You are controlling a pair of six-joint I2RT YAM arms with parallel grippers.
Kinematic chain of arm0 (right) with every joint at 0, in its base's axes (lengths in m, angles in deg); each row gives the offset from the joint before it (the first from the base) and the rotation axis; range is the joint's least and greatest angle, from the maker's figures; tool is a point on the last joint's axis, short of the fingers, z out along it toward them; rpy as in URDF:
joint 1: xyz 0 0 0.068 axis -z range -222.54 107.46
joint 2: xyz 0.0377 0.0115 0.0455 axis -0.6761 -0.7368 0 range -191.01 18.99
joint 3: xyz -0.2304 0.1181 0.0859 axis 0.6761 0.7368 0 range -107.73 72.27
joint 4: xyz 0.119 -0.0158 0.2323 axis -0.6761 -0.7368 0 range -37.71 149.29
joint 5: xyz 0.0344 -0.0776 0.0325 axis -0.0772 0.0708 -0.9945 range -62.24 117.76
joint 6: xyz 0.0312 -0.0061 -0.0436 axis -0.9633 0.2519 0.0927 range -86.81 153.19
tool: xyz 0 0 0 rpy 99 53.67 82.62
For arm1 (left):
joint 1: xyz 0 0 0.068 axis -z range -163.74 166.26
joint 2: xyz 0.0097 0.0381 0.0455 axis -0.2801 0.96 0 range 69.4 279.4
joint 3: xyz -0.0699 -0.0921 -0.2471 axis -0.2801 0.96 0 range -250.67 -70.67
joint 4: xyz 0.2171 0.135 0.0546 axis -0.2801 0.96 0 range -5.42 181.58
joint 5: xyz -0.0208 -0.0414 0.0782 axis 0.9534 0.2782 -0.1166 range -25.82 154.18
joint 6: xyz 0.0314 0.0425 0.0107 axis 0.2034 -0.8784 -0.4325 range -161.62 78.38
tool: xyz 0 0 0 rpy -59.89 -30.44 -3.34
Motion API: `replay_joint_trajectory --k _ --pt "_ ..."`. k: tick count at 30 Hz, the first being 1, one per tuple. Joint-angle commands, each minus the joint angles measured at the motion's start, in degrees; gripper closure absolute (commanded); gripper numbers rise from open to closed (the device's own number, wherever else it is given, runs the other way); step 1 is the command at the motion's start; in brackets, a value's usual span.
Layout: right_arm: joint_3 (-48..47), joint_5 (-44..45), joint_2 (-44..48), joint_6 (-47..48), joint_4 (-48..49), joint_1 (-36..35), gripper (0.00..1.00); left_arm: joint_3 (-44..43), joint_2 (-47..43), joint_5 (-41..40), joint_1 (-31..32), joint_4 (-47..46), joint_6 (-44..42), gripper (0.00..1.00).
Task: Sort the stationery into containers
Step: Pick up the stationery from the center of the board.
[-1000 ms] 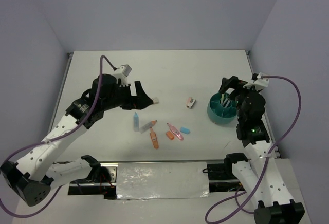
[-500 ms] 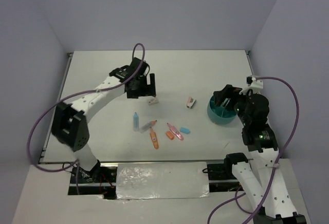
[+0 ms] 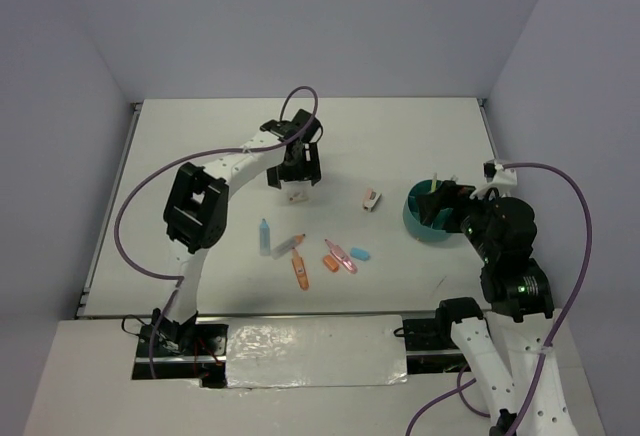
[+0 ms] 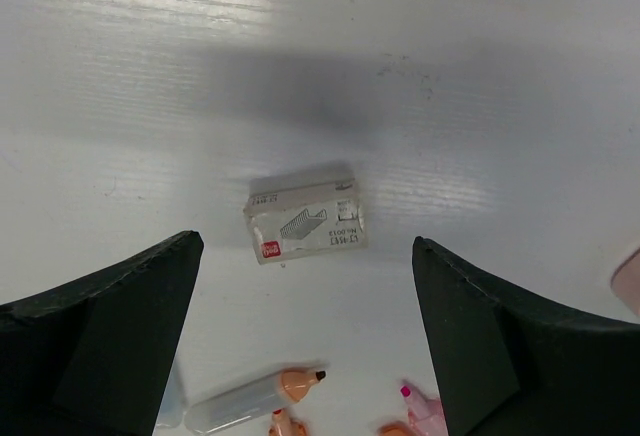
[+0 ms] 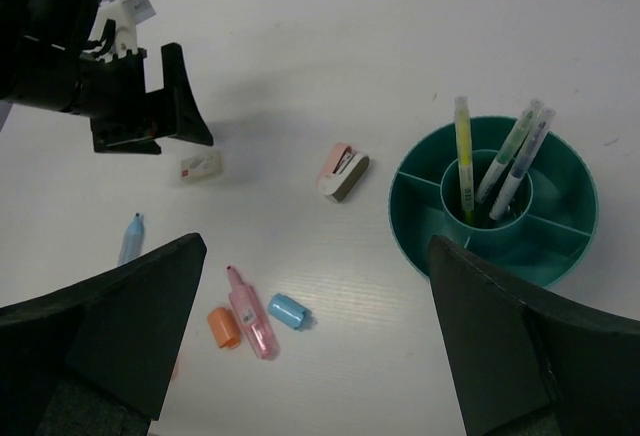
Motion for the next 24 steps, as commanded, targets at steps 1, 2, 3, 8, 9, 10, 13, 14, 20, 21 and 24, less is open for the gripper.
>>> replay_joint_trajectory --k 1,2,3,8,9,10,13,14,20,21,24 --pt "-0.4 -1.3 0.9 0.8 -1.8 -0.1 0.00 -3.4 3.3 -4.3 0.5 4.5 2.6 0.01" --pt "-0.6 -1.3 1.0 1.2 -2.2 -0.1 0.00 -3.5 3.9 -4.5 0.7 4.9 3.1 0.01" --pt "-1.1 -1.2 1.0 1.3 -2.4 -0.1 0.00 -3.6 4.5 -4.6 0.7 5.2 3.3 0.01" --pt "-2.3 -1.5 -0.1 1.4 -2.2 -0.5 0.00 -3.3 7.0 -5.5 1.7 5.1 4.4 0.07" --pt "-2.4 -1.8 -0.2 1.3 -1.9 -0.4 0.00 -3.2 7.4 -5.2 1.9 5.0 4.4 0.11" --pt "-2.4 -2.2 -0.4 1.2 -1.7 -0.4 0.00 -2.5 7.7 -4.3 1.9 4.6 4.4 0.13" --pt "-2.6 -2.9 -1.1 0.9 -1.0 -0.4 0.00 0.0 7.1 -3.3 2.3 2.1 4.3 0.29" --pt "-2.8 -3.3 -1.3 0.6 -0.8 -0.5 0.00 0.2 6.8 -2.8 2.4 1.6 4.3 0.39" --pt "1.0 -13.2 -1.8 -3.4 3.9 -0.5 0.00 0.6 -0.3 0.8 3.5 0.7 6.3 0.98" --pt "2.4 -14.8 -1.7 -4.9 5.4 -0.5 0.00 0.8 -3.5 2.1 3.9 -0.3 8.0 1.00" --pt "9.5 -19.5 -0.2 -12.3 12.9 -0.6 0.00 2.6 -10.4 8.5 5.9 -2.9 12.5 1.00"
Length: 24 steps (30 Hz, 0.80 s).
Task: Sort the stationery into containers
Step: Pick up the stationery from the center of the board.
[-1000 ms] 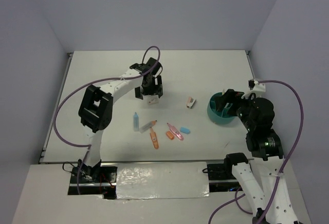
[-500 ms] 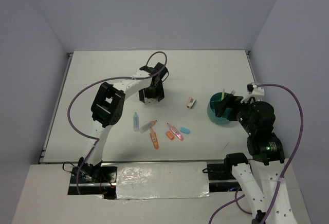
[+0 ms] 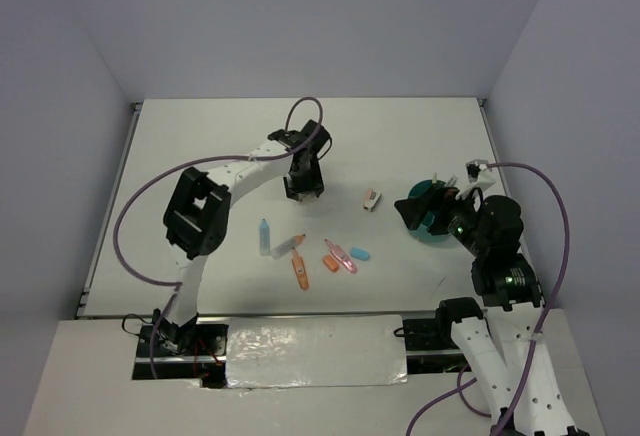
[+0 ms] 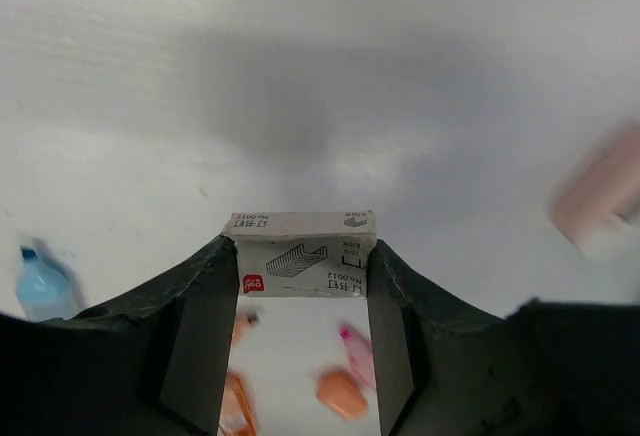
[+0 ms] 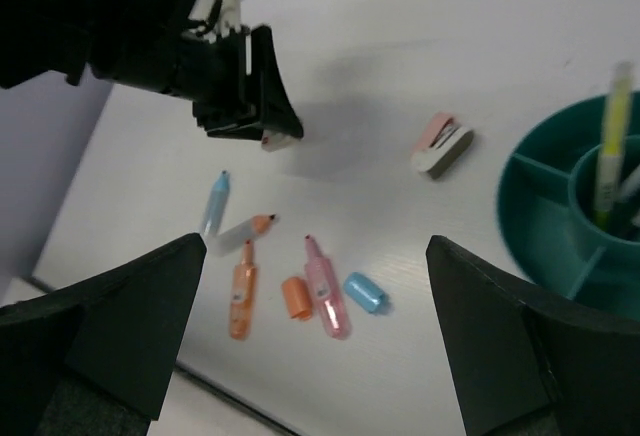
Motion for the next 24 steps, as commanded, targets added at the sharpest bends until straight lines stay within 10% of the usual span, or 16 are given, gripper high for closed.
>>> replay_joint_trajectory --k 1,24 --pt "6.3 -8.1 1.1 -10.6 11.3 -0.5 0.00 0.8 -12.4 8.3 3.8 -5.6 8.9 0.99" --pt "7.9 26.3 -2.6 -15.7 20.5 -21.0 0.11 3.0 -20.5 20.3 15.4 -22.5 33.9 0.93"
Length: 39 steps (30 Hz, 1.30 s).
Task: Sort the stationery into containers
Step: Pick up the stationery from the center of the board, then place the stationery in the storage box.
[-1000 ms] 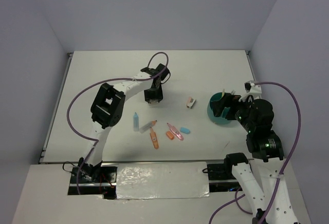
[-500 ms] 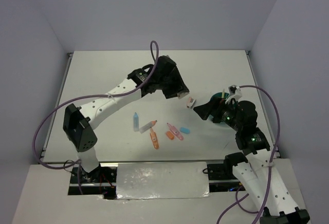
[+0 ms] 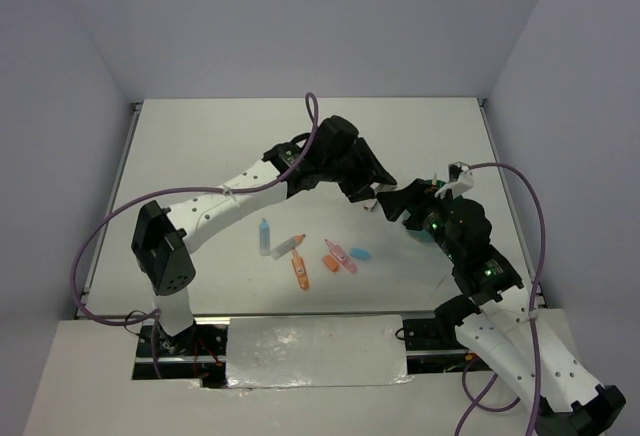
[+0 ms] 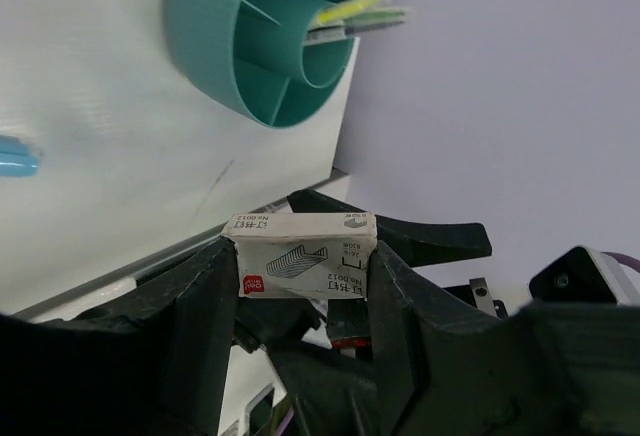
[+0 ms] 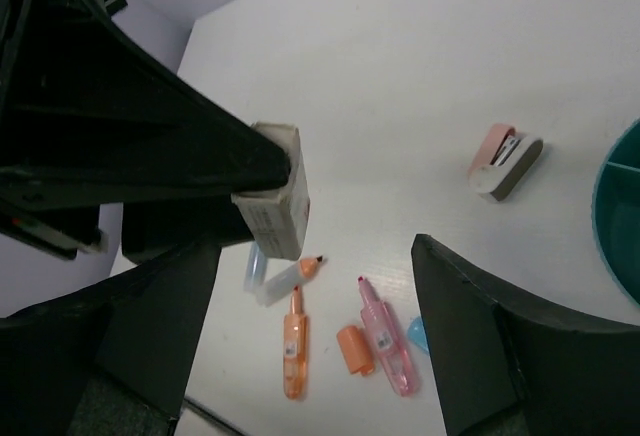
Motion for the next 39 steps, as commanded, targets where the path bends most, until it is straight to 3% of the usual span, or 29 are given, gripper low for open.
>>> replay_joint_trajectory --k 1,7,10,11,12,14,15,16,19,21,23,24,28,33,39 --pt "-2.3 6.7 -0.6 0.5 3.7 -0.5 0.16 1.2 -1.0 2.6 0.9 -5.0 2.9 0.92" --pt "-2.1 3.7 -3.1 1.2 8.1 -0.6 0.51 2.1 -1.0 4.7 1.3 -5.9 3.9 0.91" --pt "-2.2 2.0 -3.3 1.9 10.2 -0.7 0.78 3.4 -1.6 4.7 1.3 -6.6 4.3 0.88" --pt "-2.4 1.4 -3.6 2.6 10.4 -0.8 0.96 3.5 -1.7 4.8 1.3 -6.8 4.4 0.86" --pt "-2.5 0.9 -3.6 2.7 10.5 -0.7 1.00 3.4 -1.7 4.8 1.4 -6.8 4.3 0.77" --pt "-2.2 0.1 -3.6 4.1 11.4 -0.7 1.00 3.0 -1.5 4.5 1.3 -7.1 3.9 0.60" --pt "-2.4 -1.5 -3.6 5.1 11.2 -0.7 1.00 1.5 -0.9 3.8 1.2 -6.7 3.4 0.26" --pt "-2.8 -2.0 -3.9 8.0 9.2 -0.5 1.00 -0.1 -0.2 3.0 1.0 -4.0 0.9 0.02" --pt "-7.5 -4.8 -7.6 18.3 2.4 1.9 1.00 -10.1 4.0 -2.4 -0.4 7.1 -6.5 0.01" --pt "-13.4 -6.7 -12.7 24.2 -8.8 4.5 1.00 -11.3 3.9 -7.3 -3.1 17.1 -9.1 0.01" --pt "-19.0 -8.3 -15.9 29.4 -18.5 10.0 1.00 -6.9 0.8 -10.3 -7.2 18.7 -10.9 0.01" --pt "-19.9 -9.1 -17.3 30.3 -20.1 12.0 1.00 1.3 -3.7 -10.3 -8.8 16.8 -11.4 0.01" --pt "-27.3 -5.2 -21.0 34.5 -27.5 21.1 1.00 18.3 -13.8 -8.2 -17.4 10.2 -17.3 0.01" --pt "-32.4 -0.8 -24.8 42.1 -30.9 31.1 1.00 26.0 -19.0 -9.2 -18.5 15.9 -29.9 0.01" --pt "-33.6 -6.0 -30.3 42.9 -27.2 41.5 1.00 39.1 -26.3 -3.9 -18.6 13.2 -36.2 0.01"
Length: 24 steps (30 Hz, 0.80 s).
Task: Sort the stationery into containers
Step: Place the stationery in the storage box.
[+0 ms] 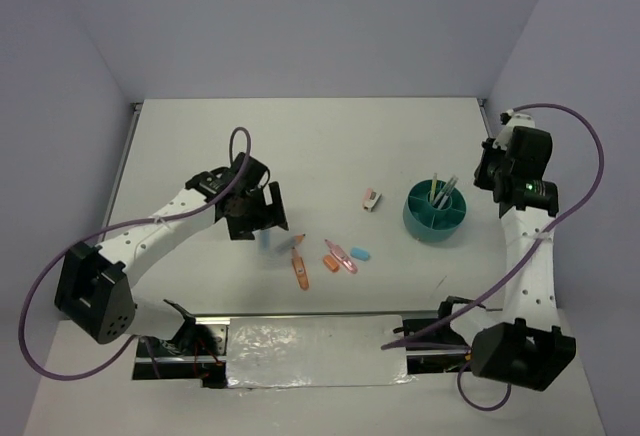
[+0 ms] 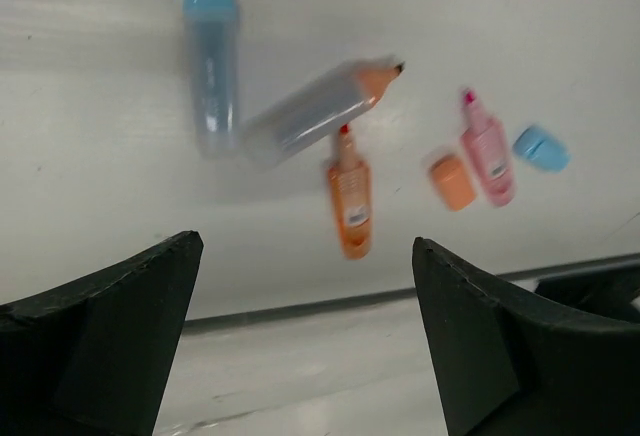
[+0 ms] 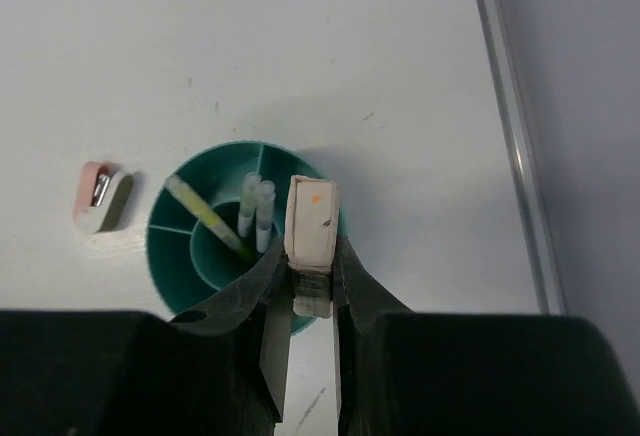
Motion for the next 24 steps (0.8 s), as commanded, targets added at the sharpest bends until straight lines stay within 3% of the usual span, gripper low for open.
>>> replay_joint_trajectory --k 1,6,12,21,24 --pt "-3.2 -3.5 -4.5 3.4 -0.6 3.0 1.00 4.0 -3.5 4.7 -0.2 -1.1 -7.2 0.01" --pt "0.5 -15.4 -7.4 3.1 2.4 7.3 1.00 5.4 -4.6 6.3 -0.4 1.0 -10.7 0.01" --pt "6.7 -14.8 -8.6 1.7 7.1 9.8 1.00 3.5 -5.9 9.0 -1.1 0.7 -13.2 0.01" --pt "6.3 -18.7 -12.9 1.7 6.2 9.9 0.96 -1.3 -5.4 13.0 -1.8 0.1 -16.0 0.01" --pt "6.6 -19.8 -14.1 1.8 6.1 9.8 0.91 -3.0 -5.1 13.7 -2.0 0.3 -16.6 0.01"
